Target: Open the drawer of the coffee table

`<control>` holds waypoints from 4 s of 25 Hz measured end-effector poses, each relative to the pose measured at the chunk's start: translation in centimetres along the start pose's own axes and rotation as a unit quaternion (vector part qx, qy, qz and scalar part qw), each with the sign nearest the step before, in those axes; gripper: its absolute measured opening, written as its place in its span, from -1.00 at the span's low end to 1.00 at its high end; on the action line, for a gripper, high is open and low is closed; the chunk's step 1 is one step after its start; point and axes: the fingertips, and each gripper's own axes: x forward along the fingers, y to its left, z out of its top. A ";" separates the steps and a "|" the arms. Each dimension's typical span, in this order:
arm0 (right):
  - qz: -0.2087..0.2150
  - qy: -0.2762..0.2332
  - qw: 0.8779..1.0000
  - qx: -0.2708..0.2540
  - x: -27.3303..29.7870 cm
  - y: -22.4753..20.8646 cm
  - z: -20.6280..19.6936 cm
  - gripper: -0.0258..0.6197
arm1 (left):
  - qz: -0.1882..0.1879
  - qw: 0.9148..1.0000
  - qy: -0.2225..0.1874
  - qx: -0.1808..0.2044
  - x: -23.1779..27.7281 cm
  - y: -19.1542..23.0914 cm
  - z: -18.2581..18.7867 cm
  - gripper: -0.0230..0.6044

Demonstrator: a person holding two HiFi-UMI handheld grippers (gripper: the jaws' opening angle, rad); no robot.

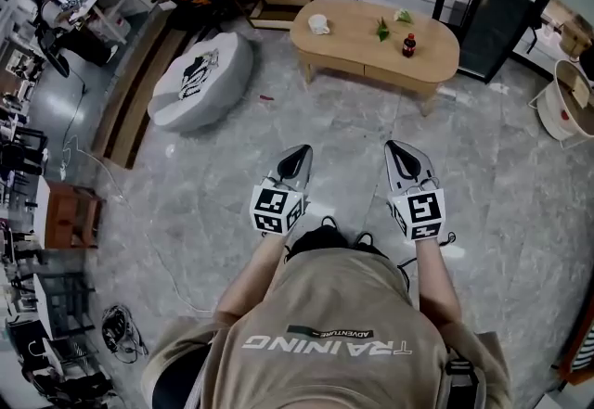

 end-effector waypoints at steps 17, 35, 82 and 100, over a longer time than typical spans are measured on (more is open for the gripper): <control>-0.022 0.045 0.998 -0.035 9.4 1.5 1.4 -0.91 | -0.019 0.998 -0.040 -0.043 3.7 9.6 0.2 -0.91; -0.040 0.025 0.999 -0.009 13.2 -4.7 2.1 -0.91 | -0.027 0.999 -0.034 -0.012 8.9 11.6 2.6 -0.91; 0.003 0.072 0.997 -0.028 32.1 -15.2 1.5 -0.91 | -0.008 0.999 -0.028 -0.031 25.4 23.9 6.4 -0.91; -0.019 0.104 0.994 -0.017 36.4 -18.1 0.3 -0.91 | -0.018 0.999 -0.010 -0.049 29.8 27.6 6.4 -0.91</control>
